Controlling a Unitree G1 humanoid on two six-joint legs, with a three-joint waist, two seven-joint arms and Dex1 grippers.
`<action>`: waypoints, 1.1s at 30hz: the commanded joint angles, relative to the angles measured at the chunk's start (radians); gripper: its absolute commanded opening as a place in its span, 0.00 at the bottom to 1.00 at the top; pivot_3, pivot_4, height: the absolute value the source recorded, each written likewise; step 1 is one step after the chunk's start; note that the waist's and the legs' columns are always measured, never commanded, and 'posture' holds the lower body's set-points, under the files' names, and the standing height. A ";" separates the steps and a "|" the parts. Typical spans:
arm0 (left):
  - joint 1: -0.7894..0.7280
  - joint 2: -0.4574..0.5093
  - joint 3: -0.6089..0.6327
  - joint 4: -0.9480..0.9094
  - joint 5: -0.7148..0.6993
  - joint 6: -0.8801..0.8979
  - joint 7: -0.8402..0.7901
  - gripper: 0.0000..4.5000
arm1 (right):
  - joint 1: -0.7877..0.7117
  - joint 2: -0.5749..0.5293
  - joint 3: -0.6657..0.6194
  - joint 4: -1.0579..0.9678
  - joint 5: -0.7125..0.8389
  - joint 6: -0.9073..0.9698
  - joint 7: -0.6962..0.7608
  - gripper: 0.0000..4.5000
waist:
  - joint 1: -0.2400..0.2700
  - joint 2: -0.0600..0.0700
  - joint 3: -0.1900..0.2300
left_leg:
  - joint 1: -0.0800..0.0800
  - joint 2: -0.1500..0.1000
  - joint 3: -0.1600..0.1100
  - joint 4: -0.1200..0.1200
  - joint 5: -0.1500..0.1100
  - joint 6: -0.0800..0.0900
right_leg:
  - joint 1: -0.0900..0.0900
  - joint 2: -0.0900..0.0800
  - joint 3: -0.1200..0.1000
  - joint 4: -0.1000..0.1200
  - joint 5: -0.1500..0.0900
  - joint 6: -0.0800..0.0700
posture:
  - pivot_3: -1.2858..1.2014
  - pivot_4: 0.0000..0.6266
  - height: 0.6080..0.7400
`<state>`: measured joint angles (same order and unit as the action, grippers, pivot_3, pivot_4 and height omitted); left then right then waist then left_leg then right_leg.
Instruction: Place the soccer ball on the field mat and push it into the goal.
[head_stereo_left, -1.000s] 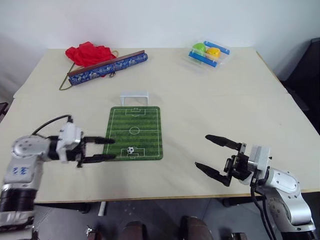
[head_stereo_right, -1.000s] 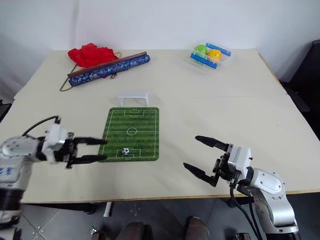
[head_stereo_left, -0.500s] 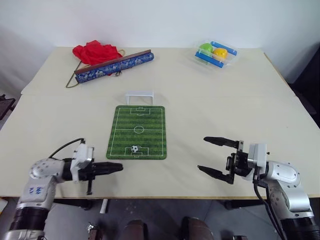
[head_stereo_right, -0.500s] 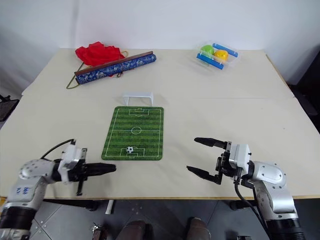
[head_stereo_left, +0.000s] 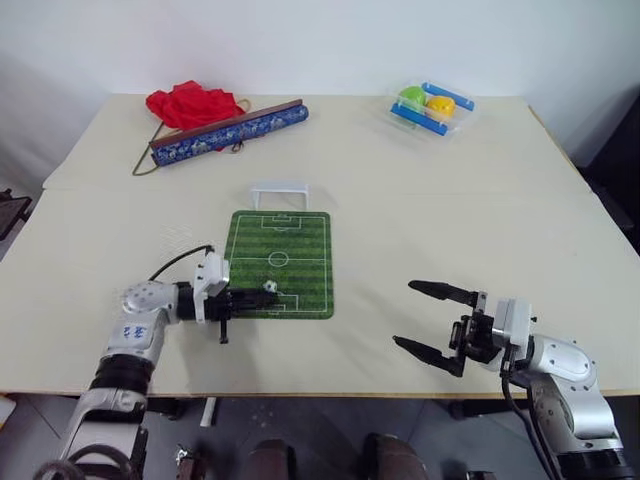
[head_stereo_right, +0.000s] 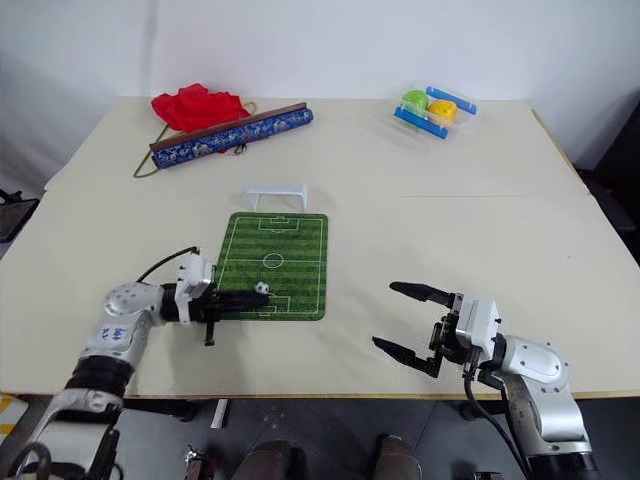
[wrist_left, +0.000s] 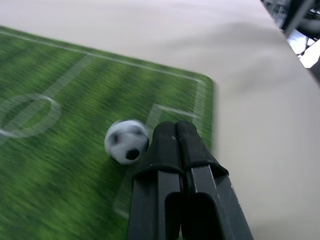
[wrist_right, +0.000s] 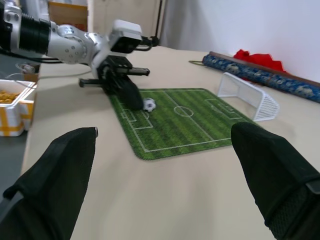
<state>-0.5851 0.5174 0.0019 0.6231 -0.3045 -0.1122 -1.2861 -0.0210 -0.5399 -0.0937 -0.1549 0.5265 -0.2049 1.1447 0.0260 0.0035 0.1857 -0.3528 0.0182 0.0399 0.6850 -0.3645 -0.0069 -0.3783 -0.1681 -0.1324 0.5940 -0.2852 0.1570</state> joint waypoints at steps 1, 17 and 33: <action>-0.093 -0.041 0.041 0.116 0.019 -0.088 0.086 0.00 | 0.024 0.027 -0.033 -0.051 -0.015 -0.025 -0.074 1.00 | -0.001 0.000 0.000 | 0.000 0.000 0.000 0.000 0.000 0.000 | 0.000 0.000 0.000 0.000 0.000 0.000 | 0.52 0.24 1.00; 0.206 0.210 0.297 -0.255 -0.156 0.102 0.096 0.00 | -0.044 0.141 -0.030 -0.055 -0.154 0.005 -0.413 1.00 | -0.045 0.000 0.000 | 0.000 0.001 0.000 -0.002 0.000 0.000 | -0.002 0.000 0.001 0.000 0.000 0.000 | 0.52 0.24 1.00; 0.642 0.219 0.655 -0.422 -0.176 0.073 0.377 0.00 | -0.132 0.065 -0.073 0.091 -0.097 -0.043 -0.266 1.00 | -0.030 0.000 0.000 | 0.001 0.002 0.000 -0.002 0.000 0.000 | -0.001 0.000 0.001 0.000 0.000 -0.001 | 0.52 0.24 1.00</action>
<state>0.0506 0.7410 0.6226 0.2429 -0.4642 -0.0238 -0.9293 -0.1447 -0.4616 -0.1389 -0.0603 0.4096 -0.2210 0.8684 -0.0041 0.0036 0.1860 -0.3522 0.0201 0.0394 0.6833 -0.3649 -0.0074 -0.3795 -0.1681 -0.1311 0.5943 -0.2853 0.1564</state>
